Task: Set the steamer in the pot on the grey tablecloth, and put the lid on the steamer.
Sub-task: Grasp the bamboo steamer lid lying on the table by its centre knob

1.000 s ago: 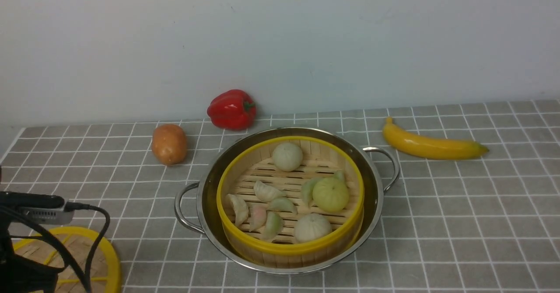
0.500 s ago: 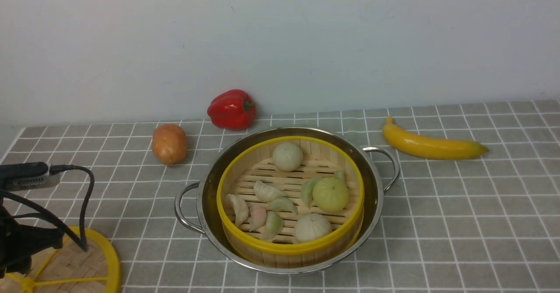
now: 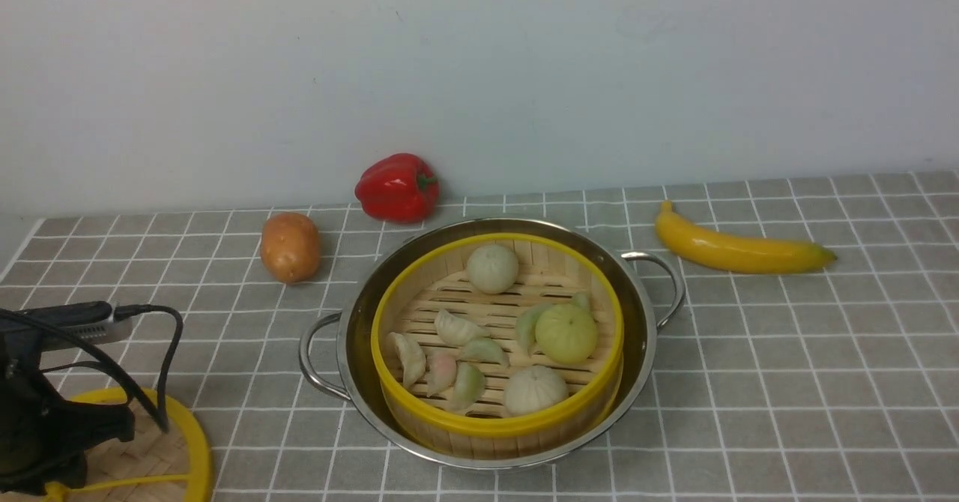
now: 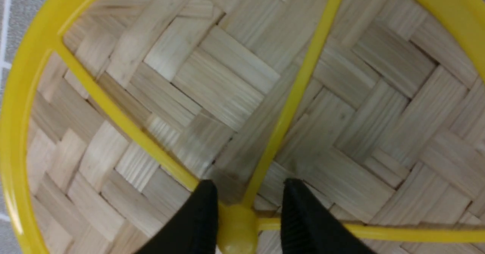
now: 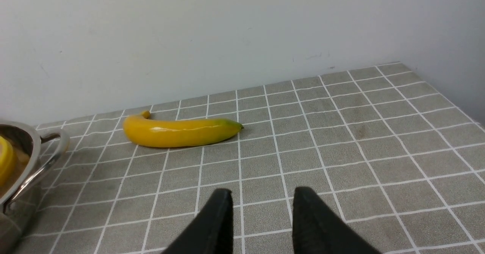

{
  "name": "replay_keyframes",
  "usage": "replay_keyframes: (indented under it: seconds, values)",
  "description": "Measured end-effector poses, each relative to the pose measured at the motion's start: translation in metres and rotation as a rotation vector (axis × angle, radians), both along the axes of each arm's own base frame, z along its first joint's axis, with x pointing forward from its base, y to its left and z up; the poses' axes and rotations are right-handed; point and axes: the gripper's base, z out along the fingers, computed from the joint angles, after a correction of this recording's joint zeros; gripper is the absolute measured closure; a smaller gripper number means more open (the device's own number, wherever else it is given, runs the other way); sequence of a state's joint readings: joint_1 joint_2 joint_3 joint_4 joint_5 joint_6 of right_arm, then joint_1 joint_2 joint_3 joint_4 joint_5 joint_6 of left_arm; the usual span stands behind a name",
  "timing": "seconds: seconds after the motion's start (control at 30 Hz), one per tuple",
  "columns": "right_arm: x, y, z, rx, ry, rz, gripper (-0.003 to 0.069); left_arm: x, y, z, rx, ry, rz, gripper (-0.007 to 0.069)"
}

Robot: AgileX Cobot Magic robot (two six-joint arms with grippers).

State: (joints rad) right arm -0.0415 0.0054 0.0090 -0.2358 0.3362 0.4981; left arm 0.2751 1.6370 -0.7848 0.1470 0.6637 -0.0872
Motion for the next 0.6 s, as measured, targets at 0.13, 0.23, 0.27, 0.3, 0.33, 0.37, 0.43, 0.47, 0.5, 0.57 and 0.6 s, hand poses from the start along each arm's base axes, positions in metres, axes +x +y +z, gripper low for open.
replay_keyframes:
  seconds: [0.13, 0.23, 0.27, 0.3, 0.33, 0.37, 0.43, 0.47, 0.5, 0.57, 0.6]
  values:
    - [0.000, 0.000, 0.000, 0.000, 0.000, 0.000, 0.0416, -0.002, 0.001, 0.001, 0.005, 0.031, -0.004, 0.0508]
    - [0.000, 0.000, 0.000, 0.000, 0.000, 0.000, 0.0416, -0.004, 0.001, 0.004, 0.005, 0.040, -0.002, 0.0508]
    - [0.000, 0.000, 0.000, 0.000, 0.000, 0.000, 0.0416, -0.005, 0.000, 0.006, 0.004, 0.047, 0.000, 0.0508]
    - [0.000, 0.000, 0.000, 0.000, 0.000, 0.000, 0.0416, -0.006, 0.000, 0.007, 0.001, 0.053, 0.004, 0.0508]
    - [0.000, 0.000, 0.000, 0.000, 0.000, 0.000, 0.0416, -0.008, 0.000, 0.008, -0.001, 0.062, 0.006, 0.0508]
    - [0.000, 0.000, 0.000, 0.000, 0.000, 0.000, 0.0416, -0.009, -0.001, 0.009, -0.002, 0.065, 0.007, 0.0508]
    - [0.000, 0.000, 0.000, 0.000, 0.000, 0.000, 0.0416, -0.015, -0.002, 0.016, -0.012, 0.101, 0.015, 0.0508]
    - [0.000, 0.000, 0.000, 0.000, 0.000, 0.000, 0.0416, -0.016, -0.002, 0.022, -0.012, 0.111, 0.010, 0.0508]
    - [0.000, 0.000, 0.000, 0.000, 0.000, 0.000, 0.0416, -0.016, -0.002, 0.028, -0.012, 0.110, 0.005, 0.0508]
    - [0.000, 0.000, 0.000, 0.000, 0.000, 0.000, 0.0416, -0.010, 0.000, 0.055, 0.008, 0.062, -0.022, 0.0508]
    - [0.000, 0.000, 0.000, 0.000, 0.000, 0.000, 0.0416, -0.010, 0.000, 0.055, 0.008, 0.062, -0.022, 0.0508]
